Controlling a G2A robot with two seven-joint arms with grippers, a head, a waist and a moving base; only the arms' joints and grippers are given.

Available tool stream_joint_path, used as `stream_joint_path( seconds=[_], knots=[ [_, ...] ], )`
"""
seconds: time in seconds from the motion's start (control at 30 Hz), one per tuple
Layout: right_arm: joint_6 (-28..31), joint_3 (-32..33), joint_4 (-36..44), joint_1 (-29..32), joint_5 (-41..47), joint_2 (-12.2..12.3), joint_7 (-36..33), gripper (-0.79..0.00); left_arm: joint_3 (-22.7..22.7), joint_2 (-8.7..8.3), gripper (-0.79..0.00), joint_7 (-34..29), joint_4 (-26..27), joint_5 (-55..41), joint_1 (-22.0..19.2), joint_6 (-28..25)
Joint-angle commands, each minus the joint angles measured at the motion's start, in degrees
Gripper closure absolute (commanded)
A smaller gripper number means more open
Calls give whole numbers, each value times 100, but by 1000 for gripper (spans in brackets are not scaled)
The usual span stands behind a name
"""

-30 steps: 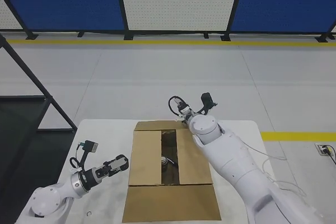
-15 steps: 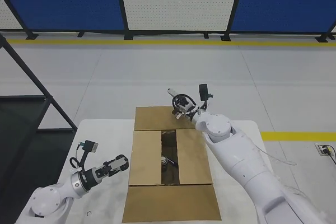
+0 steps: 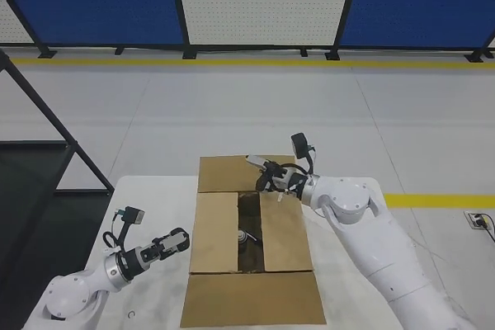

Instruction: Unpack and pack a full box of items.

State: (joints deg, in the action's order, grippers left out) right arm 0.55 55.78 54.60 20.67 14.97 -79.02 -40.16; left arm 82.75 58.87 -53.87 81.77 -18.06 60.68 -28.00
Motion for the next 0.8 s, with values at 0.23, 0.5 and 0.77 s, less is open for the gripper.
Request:
stream_joint_path(
  seconds=[0.23, 0.5, 0.77],
  knots=[
    [216, 54, 237, 182, -74, 35, -90, -785, 139, -16, -785, 216, 91, -52, 122, 53],
    [436, 402, 1005, 663, -394, 248, -905, -785, 558, -92, -785, 237, 48, -163, 382, -5],
    [189, 630, 1419, 915, -815, 372, -921, -785, 657, -118, -785, 45, 34, -372, 442, 32]
  ],
)
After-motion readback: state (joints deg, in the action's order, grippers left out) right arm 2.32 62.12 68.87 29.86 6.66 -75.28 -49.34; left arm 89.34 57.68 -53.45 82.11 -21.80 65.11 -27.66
